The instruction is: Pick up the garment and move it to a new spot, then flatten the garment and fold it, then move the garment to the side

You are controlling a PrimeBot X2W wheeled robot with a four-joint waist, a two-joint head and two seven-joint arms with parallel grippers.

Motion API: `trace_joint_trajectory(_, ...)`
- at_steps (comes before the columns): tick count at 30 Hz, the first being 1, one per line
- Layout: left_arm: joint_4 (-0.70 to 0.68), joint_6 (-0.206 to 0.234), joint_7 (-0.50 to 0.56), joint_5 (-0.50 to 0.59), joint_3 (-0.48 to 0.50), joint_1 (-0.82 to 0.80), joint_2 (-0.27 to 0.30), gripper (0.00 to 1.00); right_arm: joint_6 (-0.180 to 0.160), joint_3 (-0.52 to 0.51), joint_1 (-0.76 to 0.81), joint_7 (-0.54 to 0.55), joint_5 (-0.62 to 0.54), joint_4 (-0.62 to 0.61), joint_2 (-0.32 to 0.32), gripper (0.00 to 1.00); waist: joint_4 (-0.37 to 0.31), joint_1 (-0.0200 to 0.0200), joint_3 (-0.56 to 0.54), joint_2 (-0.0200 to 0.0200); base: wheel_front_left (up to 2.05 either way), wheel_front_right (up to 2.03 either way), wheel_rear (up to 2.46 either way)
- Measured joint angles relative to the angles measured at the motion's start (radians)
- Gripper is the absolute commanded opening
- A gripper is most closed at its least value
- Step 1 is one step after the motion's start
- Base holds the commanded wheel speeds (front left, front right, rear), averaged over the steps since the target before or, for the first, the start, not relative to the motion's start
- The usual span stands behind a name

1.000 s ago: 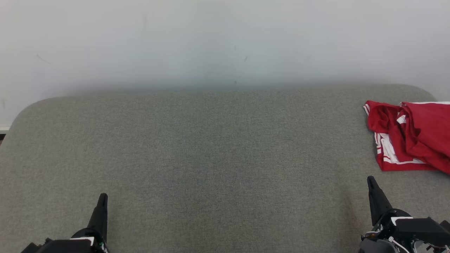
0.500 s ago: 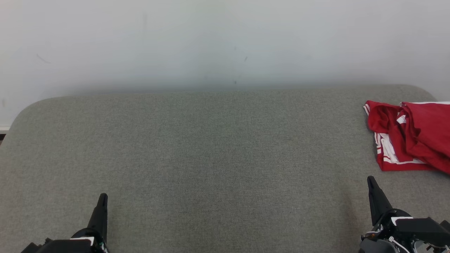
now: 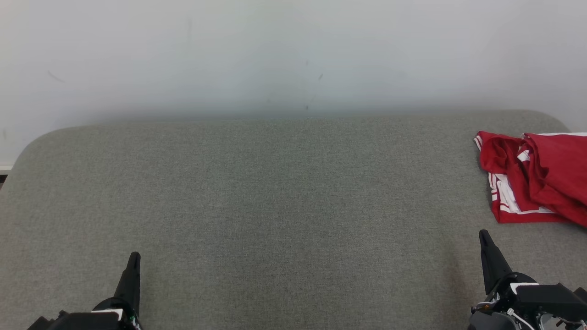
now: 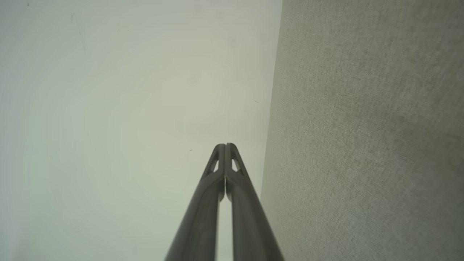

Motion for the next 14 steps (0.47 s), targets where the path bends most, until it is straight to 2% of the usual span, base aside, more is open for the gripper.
trace_joint_trajectory(14,0.000,0.000,0.000,0.000,0.000,0.000,0.000,0.00,0.000,-0.001,0.000,0.002,-0.001,0.000,0.001,0.00,0.000,0.0000,0.000,0.0000,0.00,0.00,0.00)
